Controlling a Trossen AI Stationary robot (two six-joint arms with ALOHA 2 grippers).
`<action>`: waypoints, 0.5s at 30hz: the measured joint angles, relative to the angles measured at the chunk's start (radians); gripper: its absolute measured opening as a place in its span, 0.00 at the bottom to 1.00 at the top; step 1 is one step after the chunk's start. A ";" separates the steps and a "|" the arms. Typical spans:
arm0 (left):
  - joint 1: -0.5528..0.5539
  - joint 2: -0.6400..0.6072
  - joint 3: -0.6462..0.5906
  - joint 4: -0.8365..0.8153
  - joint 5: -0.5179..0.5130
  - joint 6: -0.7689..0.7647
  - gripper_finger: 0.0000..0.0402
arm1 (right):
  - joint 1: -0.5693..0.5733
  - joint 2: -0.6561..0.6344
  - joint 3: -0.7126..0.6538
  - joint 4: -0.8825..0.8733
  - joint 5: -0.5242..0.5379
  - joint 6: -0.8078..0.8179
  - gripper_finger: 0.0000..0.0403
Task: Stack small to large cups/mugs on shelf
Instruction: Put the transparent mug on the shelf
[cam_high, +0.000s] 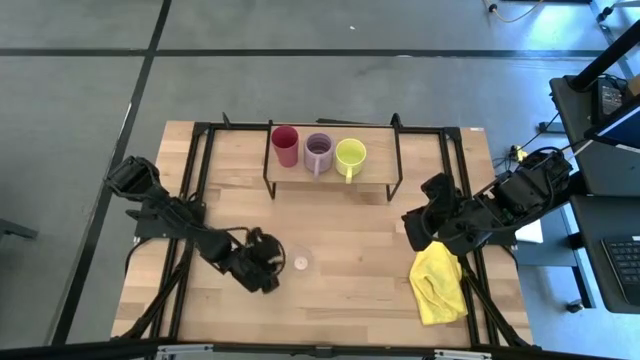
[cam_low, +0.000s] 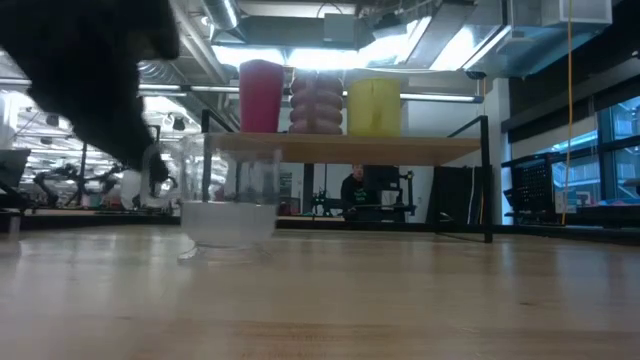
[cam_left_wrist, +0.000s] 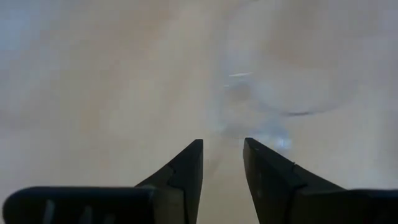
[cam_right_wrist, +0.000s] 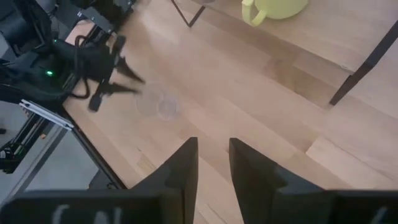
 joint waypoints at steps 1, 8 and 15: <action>0.004 0.000 0.000 0.061 0.040 0.043 0.27 | 0.000 0.000 0.000 0.000 0.000 0.000 0.23; 0.015 -0.001 0.000 0.265 0.102 0.204 0.27 | 0.000 0.000 0.000 0.000 0.001 0.000 0.23; 0.052 -0.001 0.000 0.194 0.198 0.207 0.27 | 0.003 0.021 0.000 0.047 -0.046 0.025 0.23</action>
